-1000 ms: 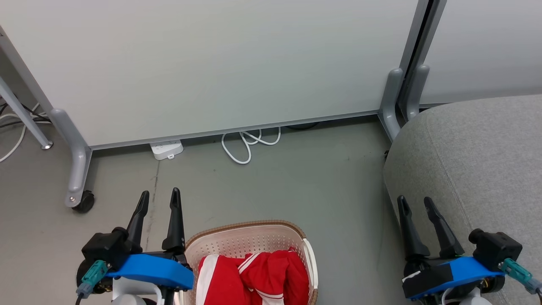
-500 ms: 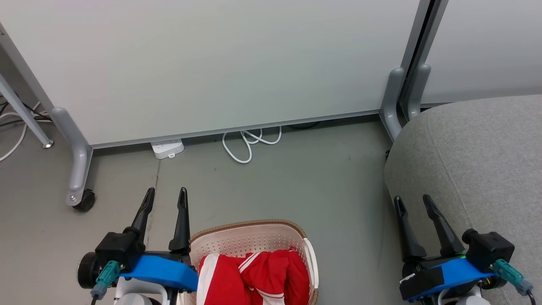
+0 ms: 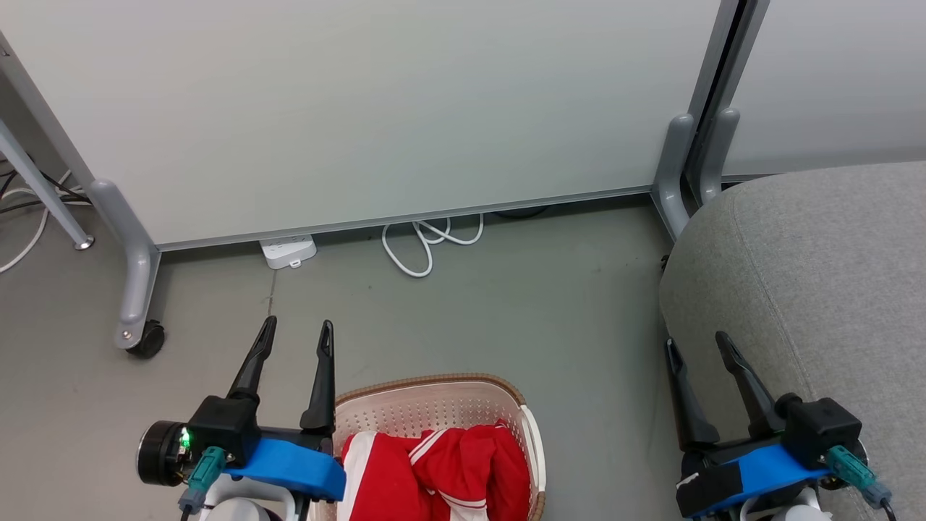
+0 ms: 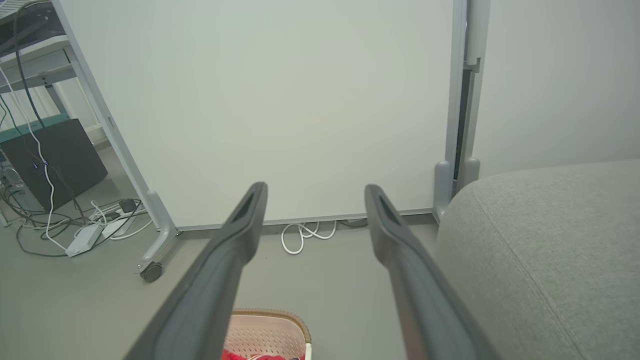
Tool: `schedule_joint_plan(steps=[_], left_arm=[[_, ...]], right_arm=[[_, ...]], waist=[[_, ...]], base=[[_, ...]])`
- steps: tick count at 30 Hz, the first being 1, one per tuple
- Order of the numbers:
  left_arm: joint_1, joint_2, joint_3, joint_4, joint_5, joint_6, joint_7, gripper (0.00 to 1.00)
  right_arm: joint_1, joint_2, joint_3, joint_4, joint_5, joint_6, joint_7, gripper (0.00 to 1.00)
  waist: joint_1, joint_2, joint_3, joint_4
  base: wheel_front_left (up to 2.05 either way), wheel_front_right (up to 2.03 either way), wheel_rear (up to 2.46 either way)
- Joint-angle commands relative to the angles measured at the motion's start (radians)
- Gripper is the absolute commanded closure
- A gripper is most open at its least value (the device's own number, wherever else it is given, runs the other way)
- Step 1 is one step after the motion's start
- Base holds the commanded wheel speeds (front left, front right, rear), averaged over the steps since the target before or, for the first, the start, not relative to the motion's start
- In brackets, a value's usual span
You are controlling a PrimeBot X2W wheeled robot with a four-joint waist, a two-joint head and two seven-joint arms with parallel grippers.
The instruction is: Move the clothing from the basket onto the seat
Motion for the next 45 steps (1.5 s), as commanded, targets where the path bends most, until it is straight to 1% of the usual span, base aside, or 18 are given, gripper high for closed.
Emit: schedule_joint_plan(steps=[1,4,20,26,34,45], left_arm=[[-0.010,0.003,-0.003,0.001,0.017,-0.003,-0.008,0.00],[-0.010,0.003,-0.006,0.003,0.038,-0.004,-0.014,0.00],[-0.008,0.003,-0.007,0.010,0.027,-0.006,-0.013,0.00],[-0.029,0.003,-0.034,0.024,0.034,-0.008,-0.013,0.00],[-0.101,0.008,-0.100,0.072,0.044,-0.010,-0.013,0.00],[-0.259,0.079,-0.242,0.209,0.003,-0.007,-0.013,0.00]], right_arm=[[-0.008,-0.007,0.003,0.000,-0.021,0.002,-0.008,0.00],[-0.009,-0.007,0.004,0.002,-0.039,0.001,-0.014,0.00],[-0.010,-0.007,0.000,0.007,-0.036,0.001,-0.013,0.00],[-0.023,-0.007,0.002,0.004,-0.033,0.001,-0.013,0.00],[-0.062,-0.006,-0.032,-0.015,-0.040,0.001,-0.013,0.00],[-0.163,-0.006,-0.022,-0.045,-0.020,0.001,-0.012,0.00]], waist=[[0.0000,0.0000,0.000,0.000],[0.0000,0.0000,0.000,0.001],[0.0000,0.0000,0.003,0.004],[0.0000,0.0000,0.021,-0.004],[0.0000,0.0000,0.095,-0.042],[0.0000,0.0000,0.275,-0.137]], base=[[0.00,0.00,0.00],[0.00,0.00,0.00],[0.00,0.00,0.00],[0.00,0.00,0.00],[0.00,0.00,0.00],[0.00,0.00,0.00]])
